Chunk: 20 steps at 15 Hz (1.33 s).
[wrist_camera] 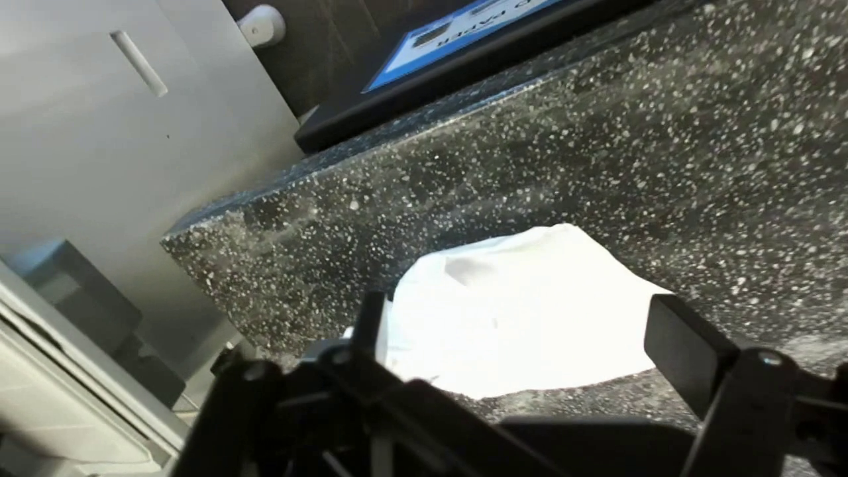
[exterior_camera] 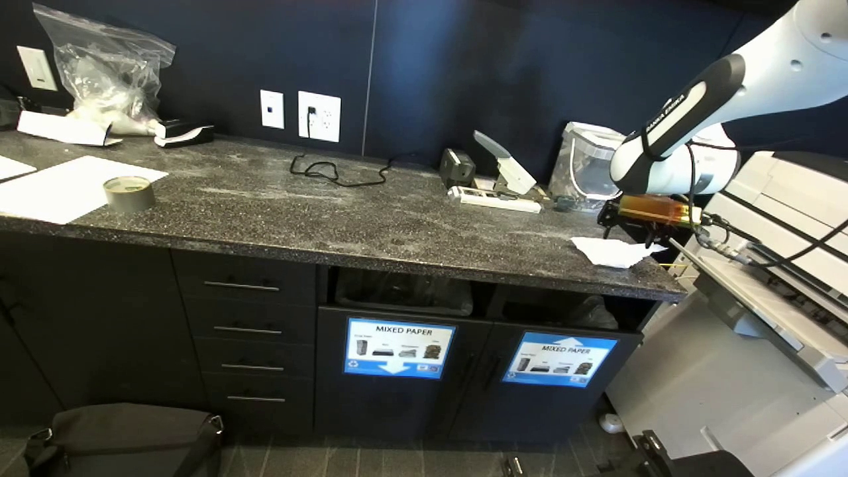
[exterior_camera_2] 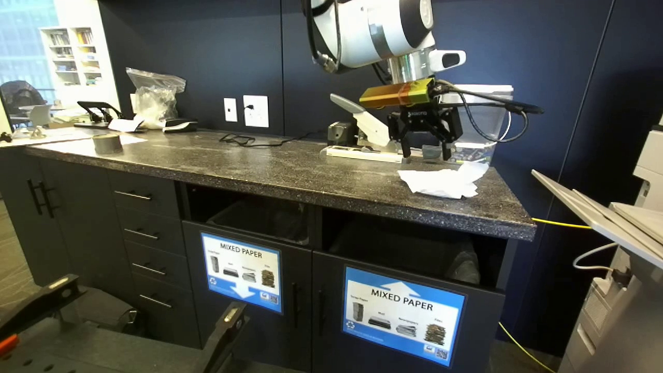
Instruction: Remove all the paper trash from the base top and put them in the mixed paper bin on the left
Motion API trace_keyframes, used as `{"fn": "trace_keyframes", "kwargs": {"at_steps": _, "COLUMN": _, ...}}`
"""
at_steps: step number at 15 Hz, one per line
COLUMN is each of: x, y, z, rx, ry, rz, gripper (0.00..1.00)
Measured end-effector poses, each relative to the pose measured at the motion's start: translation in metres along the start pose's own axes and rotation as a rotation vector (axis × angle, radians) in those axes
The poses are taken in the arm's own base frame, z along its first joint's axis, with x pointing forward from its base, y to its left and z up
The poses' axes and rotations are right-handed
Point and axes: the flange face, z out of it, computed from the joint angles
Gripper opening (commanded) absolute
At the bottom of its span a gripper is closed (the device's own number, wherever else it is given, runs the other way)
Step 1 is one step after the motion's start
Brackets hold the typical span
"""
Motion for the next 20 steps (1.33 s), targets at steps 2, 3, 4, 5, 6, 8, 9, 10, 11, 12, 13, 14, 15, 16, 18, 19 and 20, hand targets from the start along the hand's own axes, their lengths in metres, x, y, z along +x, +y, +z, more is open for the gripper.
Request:
{"fn": "trace_keyframes", "kwargs": {"at_steps": 2, "x": 0.012, "y": -0.006, "z": 0.017, "rx": -0.022, "ry": -0.028, "rz": 0.101, "gripper": 1.0}}
{"fn": "trace_keyframes", "kwargs": {"at_steps": 3, "x": 0.019, "y": -0.009, "z": 0.025, "rx": -0.03, "ry": -0.037, "rz": 0.154, "gripper": 1.0}}
{"fn": "trace_keyframes", "kwargs": {"at_steps": 4, "x": 0.026, "y": -0.011, "z": 0.031, "rx": -0.035, "ry": -0.045, "rz": 0.206, "gripper": 1.0}}
{"fn": "trace_keyframes", "kwargs": {"at_steps": 5, "x": 0.033, "y": -0.013, "z": 0.036, "rx": -0.041, "ry": -0.053, "rz": 0.259, "gripper": 1.0}}
{"fn": "trace_keyframes", "kwargs": {"at_steps": 6, "x": 0.04, "y": -0.014, "z": 0.041, "rx": -0.049, "ry": -0.062, "rz": 0.31, "gripper": 1.0}}
{"fn": "trace_keyframes", "kwargs": {"at_steps": 8, "x": 0.053, "y": -0.014, "z": 0.049, "rx": -0.075, "ry": -0.086, "rz": 0.411, "gripper": 1.0}}
{"fn": "trace_keyframes", "kwargs": {"at_steps": 9, "x": 0.058, "y": -0.014, "z": 0.052, "rx": -0.094, "ry": -0.098, "rz": 0.461, "gripper": 1.0}}
{"fn": "trace_keyframes", "kwargs": {"at_steps": 10, "x": 0.061, "y": -0.014, "z": 0.055, "rx": -0.113, "ry": -0.112, "rz": 0.507, "gripper": 1.0}}
{"fn": "trace_keyframes", "kwargs": {"at_steps": 11, "x": 0.065, "y": -0.014, "z": 0.059, "rx": -0.131, "ry": -0.126, "rz": 0.556, "gripper": 1.0}}
{"fn": "trace_keyframes", "kwargs": {"at_steps": 12, "x": 0.068, "y": -0.014, "z": 0.061, "rx": -0.145, "ry": -0.135, "rz": 0.607, "gripper": 1.0}}
{"fn": "trace_keyframes", "kwargs": {"at_steps": 13, "x": 0.073, "y": -0.014, "z": 0.063, "rx": -0.153, "ry": -0.134, "rz": 0.656, "gripper": 1.0}}
{"fn": "trace_keyframes", "kwargs": {"at_steps": 14, "x": 0.077, "y": -0.014, "z": 0.064, "rx": -0.157, "ry": -0.126, "rz": 0.699, "gripper": 1.0}}
{"fn": "trace_keyframes", "kwargs": {"at_steps": 15, "x": 0.082, "y": -0.014, "z": 0.065, "rx": -0.158, "ry": -0.116, "rz": 0.739, "gripper": 1.0}}
{"fn": "trace_keyframes", "kwargs": {"at_steps": 16, "x": 0.086, "y": -0.013, "z": 0.065, "rx": -0.159, "ry": -0.105, "rz": 0.773, "gripper": 1.0}}
{"fn": "trace_keyframes", "kwargs": {"at_steps": 18, "x": 0.093, "y": -0.012, "z": 0.065, "rx": -0.158, "ry": -0.089, "rz": 0.827, "gripper": 1.0}}
{"fn": "trace_keyframes", "kwargs": {"at_steps": 19, "x": 0.095, "y": -0.011, "z": 0.065, "rx": -0.161, "ry": -0.086, "rz": 0.85, "gripper": 1.0}}
{"fn": "trace_keyframes", "kwargs": {"at_steps": 20, "x": 0.096, "y": -0.01, "z": 0.066, "rx": -0.169, "ry": -0.091, "rz": 0.871, "gripper": 1.0}}
